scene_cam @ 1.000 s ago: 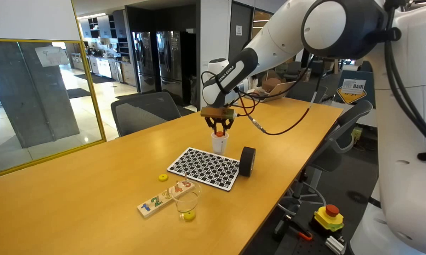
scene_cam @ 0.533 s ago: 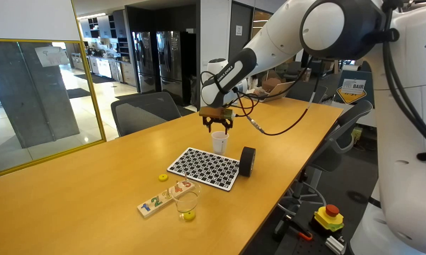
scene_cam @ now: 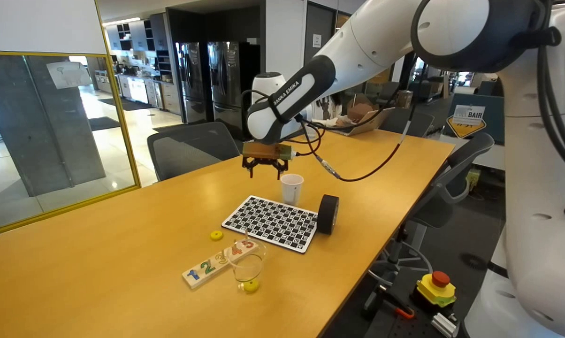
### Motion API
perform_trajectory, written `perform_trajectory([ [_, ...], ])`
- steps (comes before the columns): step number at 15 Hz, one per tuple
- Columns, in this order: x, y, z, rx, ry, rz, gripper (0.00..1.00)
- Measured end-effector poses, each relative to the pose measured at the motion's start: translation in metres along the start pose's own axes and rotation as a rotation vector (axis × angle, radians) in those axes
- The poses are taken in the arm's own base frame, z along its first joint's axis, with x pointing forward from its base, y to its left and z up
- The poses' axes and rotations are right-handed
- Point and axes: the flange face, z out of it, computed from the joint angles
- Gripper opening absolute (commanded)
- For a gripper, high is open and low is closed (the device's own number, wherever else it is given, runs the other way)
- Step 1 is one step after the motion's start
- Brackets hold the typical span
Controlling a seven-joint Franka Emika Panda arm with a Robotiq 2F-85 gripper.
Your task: Pick up the yellow objects from the table and put them in the colorless cup, then pick up the orange objects from the table and put them in the white cup
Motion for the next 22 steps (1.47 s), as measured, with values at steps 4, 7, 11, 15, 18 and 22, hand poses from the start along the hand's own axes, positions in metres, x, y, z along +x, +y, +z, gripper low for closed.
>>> perform_trajectory([
  [4,-0.057,-0.054,-0.005,0.066,-0.057,-0.193,1.0],
  [7,-0.089,-0.079,0.004,0.101,-0.113,-0.308,1.0],
  [11,-0.115,-0.098,0.028,0.109,-0.176,-0.395,1.0],
  [15,-0.125,-0.112,0.047,0.089,-0.224,-0.41,1.0],
  [18,-0.129,-0.121,0.058,0.075,-0.262,-0.407,1.0],
  [22,-0.129,-0.133,0.071,0.075,-0.284,-0.394,1.0],
])
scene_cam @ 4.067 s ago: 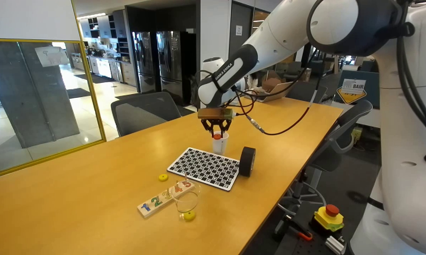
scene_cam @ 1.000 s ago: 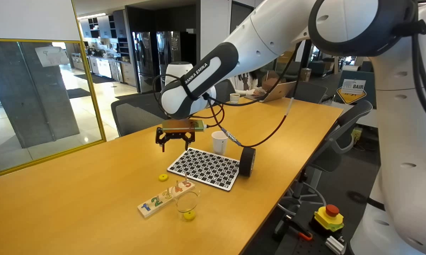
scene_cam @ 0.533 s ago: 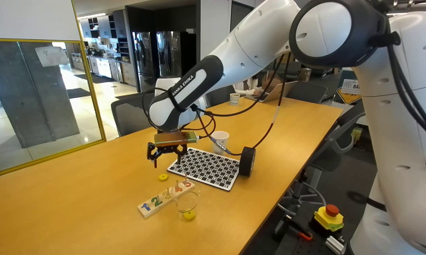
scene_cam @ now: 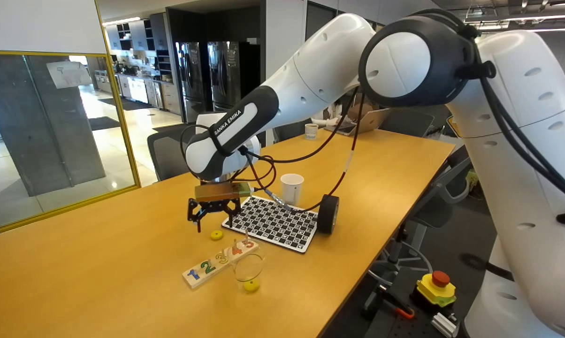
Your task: Pick up the yellow objects from the table and put them in the colorless cup, then pick up the orange objects from the table and put them in the white cup
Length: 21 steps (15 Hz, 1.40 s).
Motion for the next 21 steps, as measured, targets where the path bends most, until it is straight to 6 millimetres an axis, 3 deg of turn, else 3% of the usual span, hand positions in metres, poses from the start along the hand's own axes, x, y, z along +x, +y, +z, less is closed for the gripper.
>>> perform_trajectory([
  [10,0.021,0.002,0.031,-0.024,0.001,0.087,1.0],
  [21,0.027,0.0,0.036,-0.044,-0.004,0.121,1.0],
])
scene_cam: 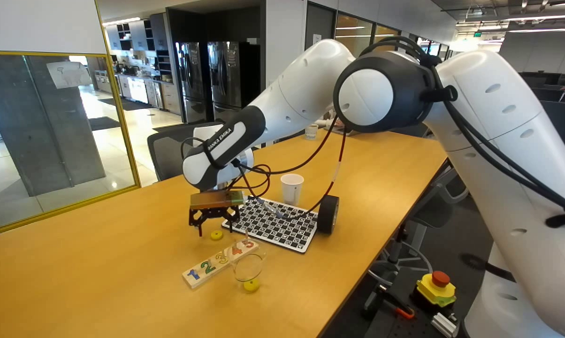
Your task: Pick up the yellow objects from the table and put them in the colorless cup, then pick up the orange objects from the table and put them in the white cup
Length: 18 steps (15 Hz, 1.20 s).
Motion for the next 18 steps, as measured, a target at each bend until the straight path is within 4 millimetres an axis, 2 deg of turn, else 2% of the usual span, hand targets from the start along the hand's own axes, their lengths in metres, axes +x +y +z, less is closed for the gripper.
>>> perform_trajectory([
  [15,-0.0042,-0.006,0.0063,-0.021,-0.023,0.005,1.0],
  [16,-0.0041,-0.0061,0.0069,-0.021,-0.023,0.006,0.9],
  [17,-0.004,-0.0061,0.0073,-0.021,-0.023,0.006,0.72],
  [18,-0.0038,-0.0063,0.0075,-0.021,-0.023,0.007,0.66],
])
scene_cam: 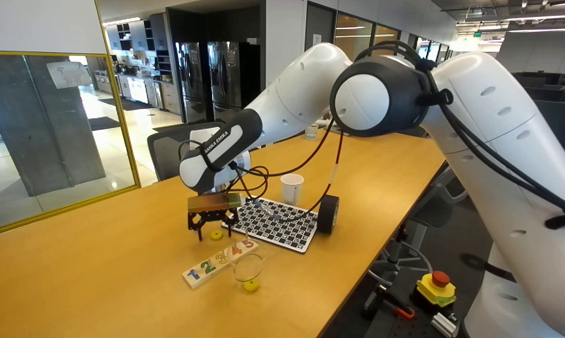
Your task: Pick up the yellow objects from the table and put them in the colorless cup, then pick up the orange objects from the table and put them in the white cup
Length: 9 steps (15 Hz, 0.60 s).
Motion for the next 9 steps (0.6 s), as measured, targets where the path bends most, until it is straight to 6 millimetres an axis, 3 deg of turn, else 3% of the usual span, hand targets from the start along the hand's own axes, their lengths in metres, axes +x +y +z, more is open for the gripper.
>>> perform_trajectory([
  [6,0.0055,-0.0011,-0.0076,0.004,0.017,0.005,0.19],
  [9,0.0075,-0.0002,-0.0093,0.003,0.021,0.008,0.2],
])
